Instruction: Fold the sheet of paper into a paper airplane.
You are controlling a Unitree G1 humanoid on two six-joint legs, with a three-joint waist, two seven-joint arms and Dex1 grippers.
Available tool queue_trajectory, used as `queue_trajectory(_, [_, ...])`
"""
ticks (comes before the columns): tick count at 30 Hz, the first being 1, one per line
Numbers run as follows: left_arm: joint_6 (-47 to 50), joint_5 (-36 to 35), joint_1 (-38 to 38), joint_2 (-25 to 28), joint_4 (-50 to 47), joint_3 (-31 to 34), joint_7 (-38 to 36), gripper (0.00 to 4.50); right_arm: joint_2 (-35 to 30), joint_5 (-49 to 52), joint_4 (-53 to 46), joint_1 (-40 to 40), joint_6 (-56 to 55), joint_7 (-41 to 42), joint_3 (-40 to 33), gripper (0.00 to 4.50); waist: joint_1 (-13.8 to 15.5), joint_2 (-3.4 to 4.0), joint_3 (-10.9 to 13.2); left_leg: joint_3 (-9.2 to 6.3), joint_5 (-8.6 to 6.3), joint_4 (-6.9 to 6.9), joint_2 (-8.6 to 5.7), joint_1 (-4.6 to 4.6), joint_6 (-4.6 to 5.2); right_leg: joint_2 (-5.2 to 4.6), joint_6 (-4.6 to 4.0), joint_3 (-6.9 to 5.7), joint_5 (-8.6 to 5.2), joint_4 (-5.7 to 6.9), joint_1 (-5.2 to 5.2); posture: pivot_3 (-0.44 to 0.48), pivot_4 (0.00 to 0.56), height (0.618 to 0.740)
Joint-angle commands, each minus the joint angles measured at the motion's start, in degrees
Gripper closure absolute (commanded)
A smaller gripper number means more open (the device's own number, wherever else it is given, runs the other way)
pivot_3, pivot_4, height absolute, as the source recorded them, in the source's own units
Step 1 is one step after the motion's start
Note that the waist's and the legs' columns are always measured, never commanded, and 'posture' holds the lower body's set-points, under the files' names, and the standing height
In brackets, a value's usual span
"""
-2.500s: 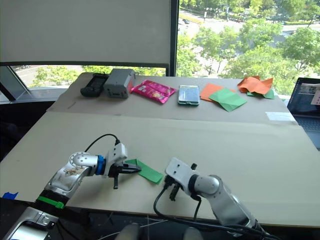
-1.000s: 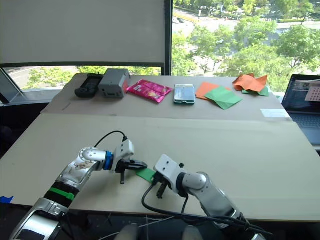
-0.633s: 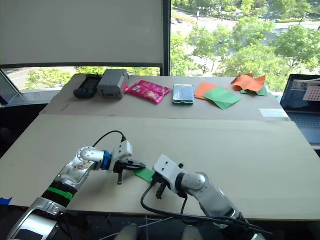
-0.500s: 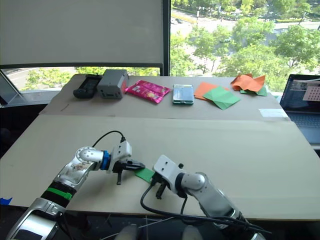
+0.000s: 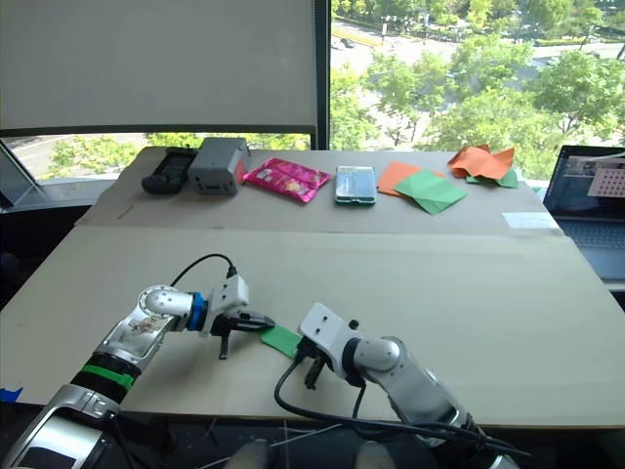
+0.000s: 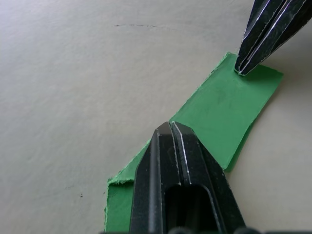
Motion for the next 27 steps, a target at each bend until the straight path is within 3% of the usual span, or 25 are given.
queue_trajectory(1, [1.3, 4.9, 2.1, 2.5, 6.1, -1.4, 1.0, 4.50, -1.9, -0.8, 2.8, 1.5, 4.2, 0.2, 1.1, 4.48, 0.0, 0.01, 0.0, 0.00, 0.00, 0.00, 0.00, 0.00, 0.00, 0.00, 0.00, 0.00, 0.00, 0.00, 0.00, 0.000, 0.150, 0.720])
queue_trajectory(27, [-1.9, 5.0, 0.8, 4.6, 12.2, 1.1, 2.7, 4.50, -2.4, -0.7, 2.5, 1.0, 4.0, 0.6, 1.4, 4.48, -0.5, -0.02, -0.1, 0.00, -0.02, -0.22, 0.00, 0.12, -0.03, -0.05, -0.03, -0.01, -0.02, -0.03, -0.08, 0.000, 0.150, 0.720])
